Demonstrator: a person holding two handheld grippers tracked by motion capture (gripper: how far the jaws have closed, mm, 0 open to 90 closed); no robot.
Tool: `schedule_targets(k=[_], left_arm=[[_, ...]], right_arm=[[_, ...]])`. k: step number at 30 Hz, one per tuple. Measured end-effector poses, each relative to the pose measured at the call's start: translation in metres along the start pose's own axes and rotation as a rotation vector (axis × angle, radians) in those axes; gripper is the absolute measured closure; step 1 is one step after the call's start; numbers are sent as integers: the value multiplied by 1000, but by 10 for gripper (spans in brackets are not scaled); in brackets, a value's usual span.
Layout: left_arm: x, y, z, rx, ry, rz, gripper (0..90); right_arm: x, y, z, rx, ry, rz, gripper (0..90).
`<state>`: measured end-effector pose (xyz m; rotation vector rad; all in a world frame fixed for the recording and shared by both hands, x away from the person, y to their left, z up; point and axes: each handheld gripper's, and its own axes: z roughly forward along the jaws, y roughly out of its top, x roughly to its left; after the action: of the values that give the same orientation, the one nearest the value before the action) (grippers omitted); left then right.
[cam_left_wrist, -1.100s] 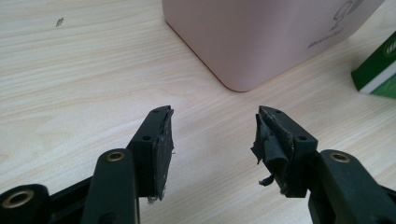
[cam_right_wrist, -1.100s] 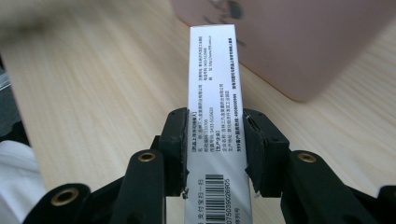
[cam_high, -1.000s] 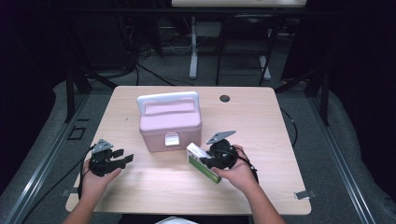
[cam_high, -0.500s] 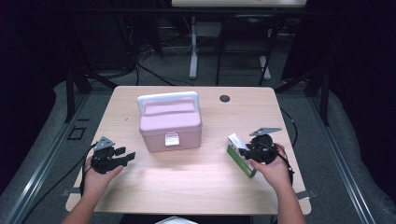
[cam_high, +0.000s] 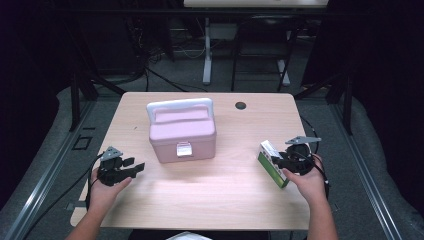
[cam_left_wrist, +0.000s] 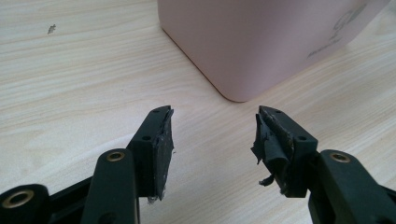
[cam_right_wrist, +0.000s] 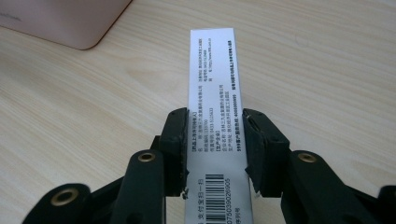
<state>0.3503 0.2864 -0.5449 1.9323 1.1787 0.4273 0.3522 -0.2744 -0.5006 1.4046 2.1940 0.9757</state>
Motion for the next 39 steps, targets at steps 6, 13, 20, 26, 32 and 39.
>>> schedule_targets(k=[6,13,20,26,32,39], left_arm=[[0,0,0,4,-2,1,460],[1,0,-1,5,0,-2,460],[0,0,1,9,12,6,464],[1,1,0,8,14,3,467],[1,3,-4,-16,15,-17,474],[5,12,-5,-26,-1,-50,505]], right_arm=[[-2,1,2,-8,23,-5,619],[-5,1,0,-33,44,19,583],[6,10,-11,-122,19,28,509],[27,19,-12,-157,15,-5,483],[54,28,-7,-185,108,-19,455],[90,31,20,-127,143,-124,505]])
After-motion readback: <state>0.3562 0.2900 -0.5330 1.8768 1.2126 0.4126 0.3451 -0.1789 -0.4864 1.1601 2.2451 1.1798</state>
